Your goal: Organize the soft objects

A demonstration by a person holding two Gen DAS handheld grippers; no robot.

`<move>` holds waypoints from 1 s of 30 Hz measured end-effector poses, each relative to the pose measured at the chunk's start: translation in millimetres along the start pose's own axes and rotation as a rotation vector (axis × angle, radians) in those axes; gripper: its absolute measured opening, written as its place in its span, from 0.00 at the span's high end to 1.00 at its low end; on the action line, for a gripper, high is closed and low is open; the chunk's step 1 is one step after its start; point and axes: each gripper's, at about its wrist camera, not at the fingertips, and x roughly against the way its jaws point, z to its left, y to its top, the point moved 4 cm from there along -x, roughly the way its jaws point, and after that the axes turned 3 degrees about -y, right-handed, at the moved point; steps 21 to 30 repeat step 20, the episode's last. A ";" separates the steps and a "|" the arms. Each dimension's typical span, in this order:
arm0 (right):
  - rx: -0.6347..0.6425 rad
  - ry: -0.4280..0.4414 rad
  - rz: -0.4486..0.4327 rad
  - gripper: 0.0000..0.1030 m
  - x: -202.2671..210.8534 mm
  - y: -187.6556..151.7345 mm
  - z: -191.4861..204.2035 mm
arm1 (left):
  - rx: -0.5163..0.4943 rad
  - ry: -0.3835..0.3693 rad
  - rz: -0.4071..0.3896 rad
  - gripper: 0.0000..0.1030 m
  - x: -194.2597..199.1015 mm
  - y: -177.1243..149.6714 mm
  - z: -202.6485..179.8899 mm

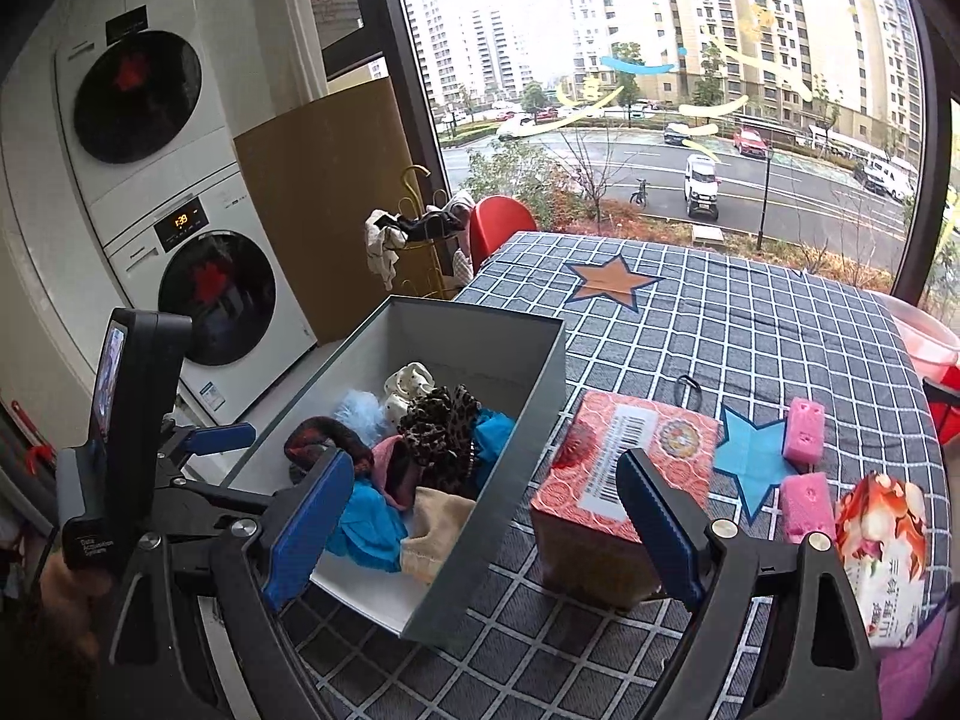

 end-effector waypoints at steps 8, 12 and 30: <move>-0.039 -0.006 -0.023 0.12 17.6 -10.8 -18.0 | 0.009 0.016 0.003 0.00 4.6 -3.7 -13.1; -0.065 -0.008 -0.033 0.12 25.7 -16.0 -29.1 | 0.046 0.016 -0.018 0.00 8.6 -6.3 -16.0; -0.117 -0.015 -0.040 0.12 40.9 -35.4 -52.9 | 0.011 0.016 0.007 0.00 14.6 -13.7 -47.2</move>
